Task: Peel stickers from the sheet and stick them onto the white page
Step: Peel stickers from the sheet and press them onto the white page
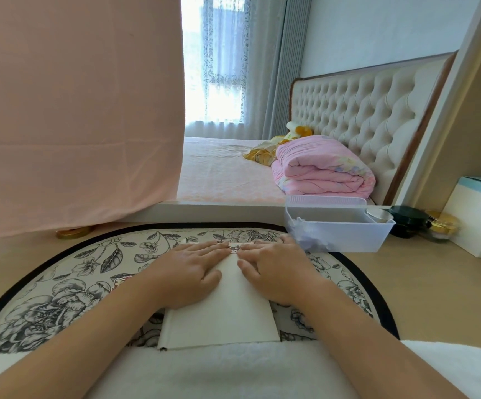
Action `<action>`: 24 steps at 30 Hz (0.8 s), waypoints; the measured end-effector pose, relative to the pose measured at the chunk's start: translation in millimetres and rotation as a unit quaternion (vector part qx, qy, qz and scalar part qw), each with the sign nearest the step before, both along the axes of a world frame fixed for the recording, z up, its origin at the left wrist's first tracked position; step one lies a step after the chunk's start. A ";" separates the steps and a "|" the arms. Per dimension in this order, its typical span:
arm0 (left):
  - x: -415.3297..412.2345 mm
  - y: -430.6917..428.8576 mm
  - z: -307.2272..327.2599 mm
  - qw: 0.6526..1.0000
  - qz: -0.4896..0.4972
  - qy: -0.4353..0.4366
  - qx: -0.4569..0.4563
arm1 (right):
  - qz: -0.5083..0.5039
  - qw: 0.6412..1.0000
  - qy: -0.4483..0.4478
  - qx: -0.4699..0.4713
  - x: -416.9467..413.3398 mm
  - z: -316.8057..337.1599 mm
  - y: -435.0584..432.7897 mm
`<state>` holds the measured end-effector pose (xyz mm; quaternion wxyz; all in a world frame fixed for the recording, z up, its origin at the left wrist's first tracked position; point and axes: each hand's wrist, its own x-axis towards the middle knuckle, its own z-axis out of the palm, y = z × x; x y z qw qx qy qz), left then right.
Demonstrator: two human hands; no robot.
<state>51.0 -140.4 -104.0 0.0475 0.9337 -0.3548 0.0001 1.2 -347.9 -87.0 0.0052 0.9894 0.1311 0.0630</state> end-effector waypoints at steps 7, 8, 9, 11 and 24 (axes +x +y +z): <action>-2.1 1.5 1.7 0.993 -0.012 -0.051 -0.110 | -0.028 0.998 -0.047 -0.029 -5.1 2.1 5.9; -4.1 2.5 2.9 0.989 -0.007 -0.063 -0.137 | -0.028 0.998 -0.057 -0.012 -6.4 4.6 7.3; -6.4 3.7 5.1 0.984 0.001 -0.073 -0.162 | -0.026 0.998 -0.063 0.007 -7.9 7.5 9.8; -10.9 8.9 10.3 0.975 0.024 -0.092 -0.199 | -0.012 0.997 -0.069 0.040 -12.5 11.9 18.0; -29.9 134.7 3.9 0.970 0.146 -0.072 -0.180 | 0.081 0.988 0.017 0.133 -15.0 28.5 121.0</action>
